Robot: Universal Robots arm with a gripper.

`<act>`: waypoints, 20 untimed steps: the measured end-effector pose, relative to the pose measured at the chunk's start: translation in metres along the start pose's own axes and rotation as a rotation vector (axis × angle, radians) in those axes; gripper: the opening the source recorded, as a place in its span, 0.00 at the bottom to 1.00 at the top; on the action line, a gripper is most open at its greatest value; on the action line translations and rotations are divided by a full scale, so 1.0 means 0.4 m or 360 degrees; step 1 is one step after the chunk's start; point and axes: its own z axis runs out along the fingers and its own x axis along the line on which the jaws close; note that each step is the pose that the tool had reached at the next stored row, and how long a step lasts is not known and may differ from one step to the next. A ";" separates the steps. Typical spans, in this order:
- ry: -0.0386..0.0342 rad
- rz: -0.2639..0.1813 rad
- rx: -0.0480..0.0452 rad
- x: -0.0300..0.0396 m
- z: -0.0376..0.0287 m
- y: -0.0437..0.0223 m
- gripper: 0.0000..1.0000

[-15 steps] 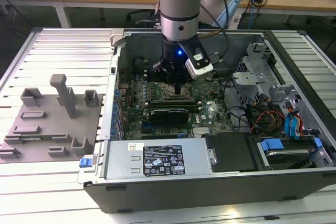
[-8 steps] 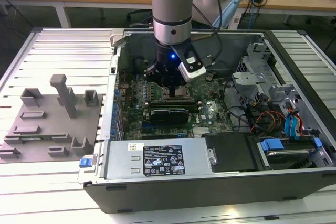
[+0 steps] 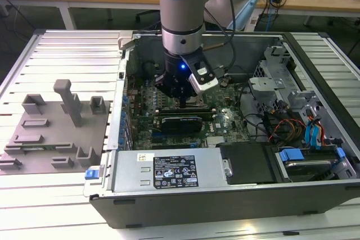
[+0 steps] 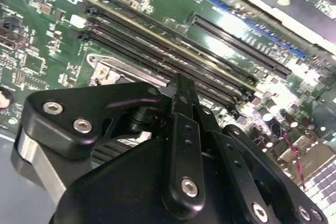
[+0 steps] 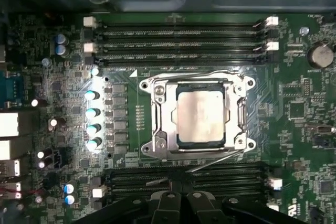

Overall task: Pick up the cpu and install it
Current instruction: 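Install the second cpu locking lever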

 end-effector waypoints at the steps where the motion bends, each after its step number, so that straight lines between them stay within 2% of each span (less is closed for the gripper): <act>1: 0.0000 0.0001 -0.0017 0.005 0.001 -0.004 0.11; 2: 0.0000 0.0002 -0.0034 0.008 0.001 -0.006 0.11; 3: 0.0000 0.0004 -0.0072 0.014 0.000 -0.009 0.11; 4: -0.0001 0.0009 -0.0138 0.029 0.002 -0.021 0.11; 5: 0.0000 0.0013 -0.0198 0.042 0.006 -0.040 0.11; 9: 0.0002 0.0018 -0.0270 0.050 0.011 -0.055 0.11; 10: 0.0002 0.0019 -0.0279 0.051 0.014 -0.057 0.11; 14: 0.0003 0.0021 -0.0301 0.052 0.026 -0.060 0.11; 16: 0.0003 0.0022 -0.0319 0.053 0.035 -0.060 0.11; 20: 0.0004 0.0023 -0.0336 0.053 0.047 -0.060 0.11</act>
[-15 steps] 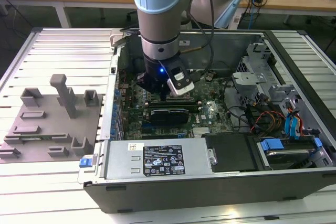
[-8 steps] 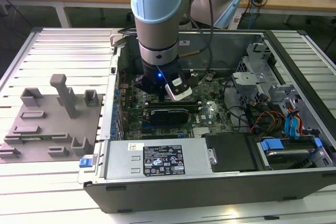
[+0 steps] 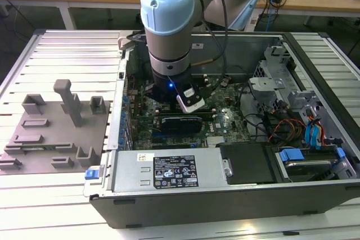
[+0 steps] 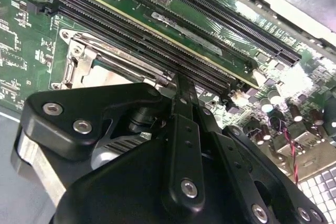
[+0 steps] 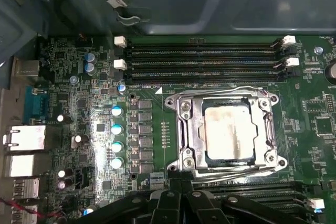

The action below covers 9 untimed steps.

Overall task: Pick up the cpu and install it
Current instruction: 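Install the second cpu locking lever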

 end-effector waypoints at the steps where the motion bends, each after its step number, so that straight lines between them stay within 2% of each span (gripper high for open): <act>1: 0.0000 0.0000 -0.0005 0.000 0.001 0.000 0.11; 5: 0.0001 0.0004 -0.0049 0.000 0.006 -0.001 0.11; 6: 0.0001 0.0004 -0.0053 0.001 0.007 -0.001 0.11; 7: 0.0002 0.0005 -0.0066 0.001 0.010 -0.002 0.11; 9: 0.0002 0.0006 -0.0074 0.001 0.013 -0.002 0.11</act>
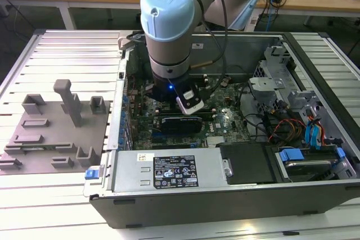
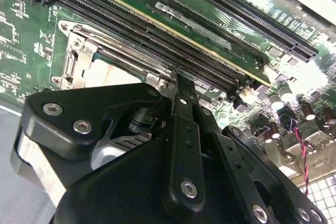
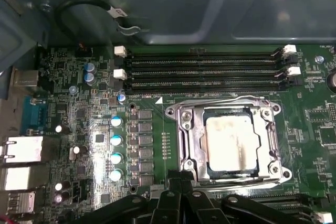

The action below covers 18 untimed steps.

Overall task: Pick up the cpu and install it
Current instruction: 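Install the second cpu locking lever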

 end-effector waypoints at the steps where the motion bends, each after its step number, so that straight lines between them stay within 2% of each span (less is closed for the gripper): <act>1: 0.0000 0.0000 -0.0002 0.000 0.000 0.000 0.11; 4: 0.0000 0.0000 -0.0002 0.000 0.000 0.000 0.11; 6: 0.0000 0.0000 -0.0003 0.000 -0.007 0.002 0.11; 11: 0.0000 0.0000 -0.0001 -0.004 -0.056 0.014 0.11; 14: 0.0000 -0.0001 0.0008 -0.006 -0.085 0.021 0.11; 18: 0.0000 -0.0001 0.0012 -0.006 -0.090 0.022 0.11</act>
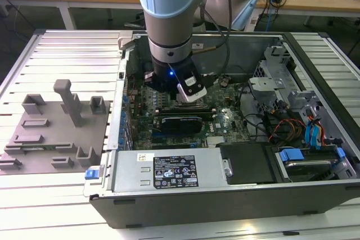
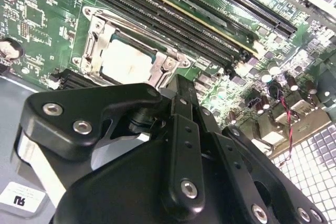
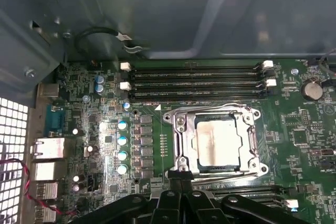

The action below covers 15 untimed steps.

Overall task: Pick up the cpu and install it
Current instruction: 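Install the second cpu locking lever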

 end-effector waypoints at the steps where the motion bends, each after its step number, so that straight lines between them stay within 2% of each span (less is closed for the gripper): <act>1: 0.0000 0.0000 0.0000 0.000 0.000 0.000 0.11; 3: 0.0000 0.0000 0.0001 -0.004 0.000 0.000 0.11; 7: 0.0000 0.0000 0.0000 -0.032 0.002 0.001 0.11; 14: 0.0002 0.0000 0.0001 -0.103 0.008 0.003 0.11; 15: 0.0002 0.0000 0.0001 -0.107 0.008 0.004 0.11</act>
